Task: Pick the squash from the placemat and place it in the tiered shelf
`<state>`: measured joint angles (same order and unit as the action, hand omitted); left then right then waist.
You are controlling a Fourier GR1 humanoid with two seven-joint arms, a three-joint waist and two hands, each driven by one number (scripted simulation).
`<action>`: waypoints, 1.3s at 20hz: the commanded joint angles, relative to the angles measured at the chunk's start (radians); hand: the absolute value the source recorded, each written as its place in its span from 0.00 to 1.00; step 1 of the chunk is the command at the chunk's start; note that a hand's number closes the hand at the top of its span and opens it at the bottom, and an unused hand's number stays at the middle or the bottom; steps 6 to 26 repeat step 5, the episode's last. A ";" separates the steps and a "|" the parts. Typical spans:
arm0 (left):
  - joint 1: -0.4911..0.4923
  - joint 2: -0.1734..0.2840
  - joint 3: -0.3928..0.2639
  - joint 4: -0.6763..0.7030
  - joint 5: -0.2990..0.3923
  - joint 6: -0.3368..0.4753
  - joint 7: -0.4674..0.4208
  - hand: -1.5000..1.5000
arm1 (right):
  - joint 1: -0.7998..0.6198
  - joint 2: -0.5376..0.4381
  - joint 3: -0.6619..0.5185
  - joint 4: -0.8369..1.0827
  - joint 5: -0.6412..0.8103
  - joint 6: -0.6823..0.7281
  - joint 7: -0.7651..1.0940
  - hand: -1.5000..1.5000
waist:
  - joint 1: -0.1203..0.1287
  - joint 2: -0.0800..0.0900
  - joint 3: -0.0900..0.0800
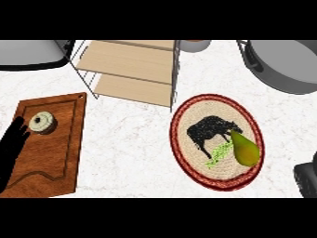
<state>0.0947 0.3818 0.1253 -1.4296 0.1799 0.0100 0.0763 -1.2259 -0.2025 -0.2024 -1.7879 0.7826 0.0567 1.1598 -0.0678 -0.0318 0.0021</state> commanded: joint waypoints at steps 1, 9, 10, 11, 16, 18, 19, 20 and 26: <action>0.004 0.013 0.032 0.017 0.017 0.000 0.010 0.50 | 0.011 -0.091 -0.087 -0.139 -0.117 0.248 0.198 0.00 | -0.032 -0.011 0.001; 0.044 0.004 0.027 0.022 0.006 -0.003 -0.020 0.50 | 0.071 -0.163 -0.173 -0.252 -0.235 0.325 0.197 0.00 | -0.050 -0.017 0.001; 0.044 0.004 0.027 0.022 0.006 -0.003 -0.020 0.50 | 0.071 -0.163 -0.173 -0.252 -0.235 0.325 0.197 0.00 | -0.050 -0.017 0.001; 0.044 0.004 0.027 0.022 0.006 -0.003 -0.020 0.50 | 0.071 -0.163 -0.173 -0.252 -0.235 0.325 0.197 0.00 | -0.050 -0.017 0.001; 0.044 0.004 0.027 0.022 0.006 -0.003 -0.020 0.50 | 0.071 -0.163 -0.173 -0.252 -0.235 0.325 0.197 0.00 | -0.050 -0.017 0.001; 0.044 0.004 0.027 0.022 0.006 -0.003 -0.020 0.50 | 0.071 -0.163 -0.173 -0.252 -0.235 0.325 0.197 0.00 | -0.050 -0.017 0.001; 0.044 0.004 0.027 0.022 0.006 -0.003 -0.020 0.50 | 0.071 -0.163 -0.173 -0.252 -0.235 0.325 0.197 0.00 | -0.050 -0.017 0.001; 0.044 0.004 0.027 0.022 0.006 -0.003 -0.020 0.50 | 0.071 -0.163 -0.173 -0.252 -0.235 0.325 0.197 0.00 | -0.050 -0.017 0.001; 0.044 0.004 0.027 0.022 0.006 -0.003 -0.020 0.50 | 0.071 -0.163 -0.173 -0.252 -0.235 0.325 0.197 0.00 | -0.050 -0.017 0.001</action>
